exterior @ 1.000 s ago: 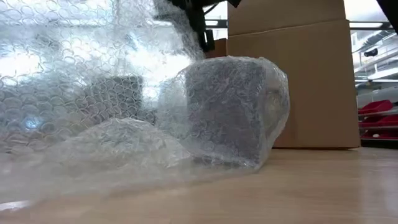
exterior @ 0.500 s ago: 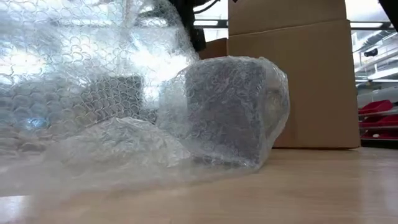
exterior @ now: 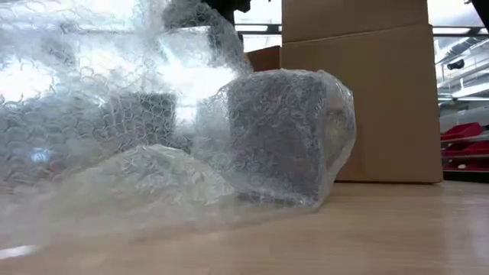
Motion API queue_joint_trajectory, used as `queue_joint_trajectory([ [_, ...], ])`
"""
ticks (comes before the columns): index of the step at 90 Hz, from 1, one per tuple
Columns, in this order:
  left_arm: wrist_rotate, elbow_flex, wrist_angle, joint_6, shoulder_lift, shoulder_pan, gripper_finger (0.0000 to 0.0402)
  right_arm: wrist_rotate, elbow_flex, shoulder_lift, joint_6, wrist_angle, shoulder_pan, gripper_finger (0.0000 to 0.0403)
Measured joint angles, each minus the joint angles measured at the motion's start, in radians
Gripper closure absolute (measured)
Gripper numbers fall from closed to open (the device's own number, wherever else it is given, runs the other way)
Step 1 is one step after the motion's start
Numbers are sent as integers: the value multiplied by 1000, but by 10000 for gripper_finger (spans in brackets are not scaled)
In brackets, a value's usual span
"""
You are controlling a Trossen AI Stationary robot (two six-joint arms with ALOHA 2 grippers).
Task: Wrap mug
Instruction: Wrap the purple mug with the bubble wrap
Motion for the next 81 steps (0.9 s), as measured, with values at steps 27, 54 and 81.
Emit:
queue_joint_trajectory([
  [27,26,-135,-208,-417,-56,-6,284,54,0,-11,-190,103,37,403],
  [54,24,-413,468,-200,-147,20,284,68,0,-77,-297,105,83,403],
  [81,40,-396,687,12,-144,35,284,125,0,-110,-290,0,135,403],
])
